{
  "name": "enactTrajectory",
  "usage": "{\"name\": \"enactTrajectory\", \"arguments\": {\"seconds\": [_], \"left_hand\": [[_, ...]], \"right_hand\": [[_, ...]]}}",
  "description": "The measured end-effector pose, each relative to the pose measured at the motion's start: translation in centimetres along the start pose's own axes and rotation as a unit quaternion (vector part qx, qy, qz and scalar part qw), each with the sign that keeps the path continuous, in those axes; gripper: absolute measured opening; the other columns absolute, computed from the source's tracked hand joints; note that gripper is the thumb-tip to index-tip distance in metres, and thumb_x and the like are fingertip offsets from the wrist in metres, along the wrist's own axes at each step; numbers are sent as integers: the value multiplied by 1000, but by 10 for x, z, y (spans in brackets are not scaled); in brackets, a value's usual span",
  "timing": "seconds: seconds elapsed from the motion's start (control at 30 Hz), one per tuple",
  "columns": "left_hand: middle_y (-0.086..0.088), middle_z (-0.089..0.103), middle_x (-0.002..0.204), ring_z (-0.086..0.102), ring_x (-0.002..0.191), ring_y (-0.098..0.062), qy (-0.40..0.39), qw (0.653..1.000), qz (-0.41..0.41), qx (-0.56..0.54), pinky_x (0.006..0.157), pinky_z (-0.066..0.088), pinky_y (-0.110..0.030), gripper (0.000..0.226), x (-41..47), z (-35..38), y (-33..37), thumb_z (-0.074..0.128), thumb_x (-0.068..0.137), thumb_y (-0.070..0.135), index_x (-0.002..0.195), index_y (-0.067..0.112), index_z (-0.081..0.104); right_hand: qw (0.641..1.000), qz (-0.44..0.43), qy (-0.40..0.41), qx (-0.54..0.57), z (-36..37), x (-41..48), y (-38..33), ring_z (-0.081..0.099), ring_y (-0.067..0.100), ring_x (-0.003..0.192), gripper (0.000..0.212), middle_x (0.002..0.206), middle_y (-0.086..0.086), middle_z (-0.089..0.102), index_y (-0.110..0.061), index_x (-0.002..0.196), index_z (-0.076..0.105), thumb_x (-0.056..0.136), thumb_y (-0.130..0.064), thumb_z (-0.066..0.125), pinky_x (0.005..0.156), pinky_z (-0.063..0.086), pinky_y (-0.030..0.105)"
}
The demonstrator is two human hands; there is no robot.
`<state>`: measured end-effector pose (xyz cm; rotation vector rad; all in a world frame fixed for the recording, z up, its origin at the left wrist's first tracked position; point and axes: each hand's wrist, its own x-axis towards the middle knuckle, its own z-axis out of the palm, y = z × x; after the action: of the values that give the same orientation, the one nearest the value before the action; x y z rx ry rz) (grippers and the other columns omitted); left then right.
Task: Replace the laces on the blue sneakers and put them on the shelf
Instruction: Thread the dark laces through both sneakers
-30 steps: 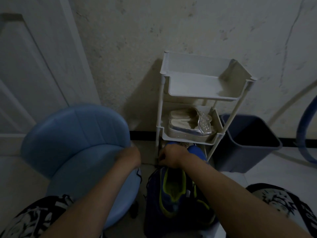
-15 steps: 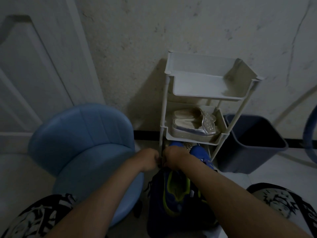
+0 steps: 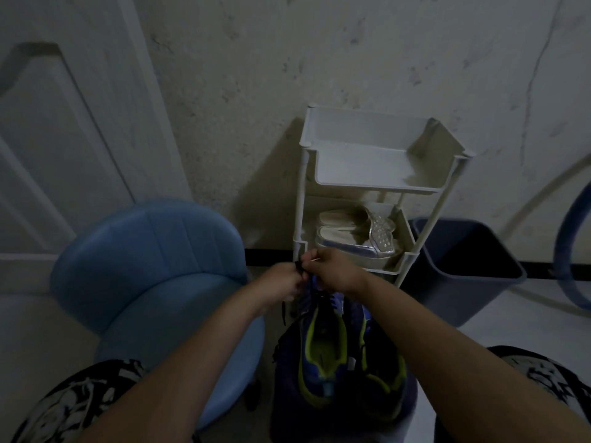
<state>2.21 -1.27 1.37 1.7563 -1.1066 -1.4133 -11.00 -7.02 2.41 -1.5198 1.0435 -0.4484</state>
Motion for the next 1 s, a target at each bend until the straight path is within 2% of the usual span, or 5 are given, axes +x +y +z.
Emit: {"name": "enactTrajectory", "arguments": {"seconds": [0.17,0.5,0.73,0.9,1.0], "left_hand": [[-8,66,95,63,82,-20,38,964,67,-255,75,54,-33,18,-3,-3,23,47,101,18,103,12,64],[-5,54,71,52,59,-16,74,945,125,-294,68,52,-33,24,-6,-5,60,39,104,14,89,10,57],[8,51,68,49,54,-11,11,974,172,147,52,43,-27,24,-26,3,72,48,100,32,82,25,62],[-2,62,78,60,71,-19,36,945,199,255,63,53,-35,33,-31,2,81,48,99,35,75,18,62],[-6,65,83,61,76,-21,58,941,195,270,71,52,-37,37,-33,-6,83,46,99,35,75,14,64]], "right_hand": [[1000,-2,-11,0,-10,-7,1,40,7,37,7,83,13,67,-14,93,54,97,-13,60,36,30,18],[998,3,8,58,-28,-21,-1,37,10,37,15,80,8,69,-11,101,49,95,-8,61,40,26,23],[981,-167,90,-46,-41,-35,-17,62,5,99,60,131,-2,54,-25,142,48,90,0,63,67,52,18],[986,-143,30,-75,-45,-46,-24,57,12,56,13,84,8,70,-3,103,71,94,-8,64,55,48,30],[992,-92,47,-78,-51,-46,-19,49,20,52,22,61,1,64,0,86,71,95,-19,65,52,41,29]]}}
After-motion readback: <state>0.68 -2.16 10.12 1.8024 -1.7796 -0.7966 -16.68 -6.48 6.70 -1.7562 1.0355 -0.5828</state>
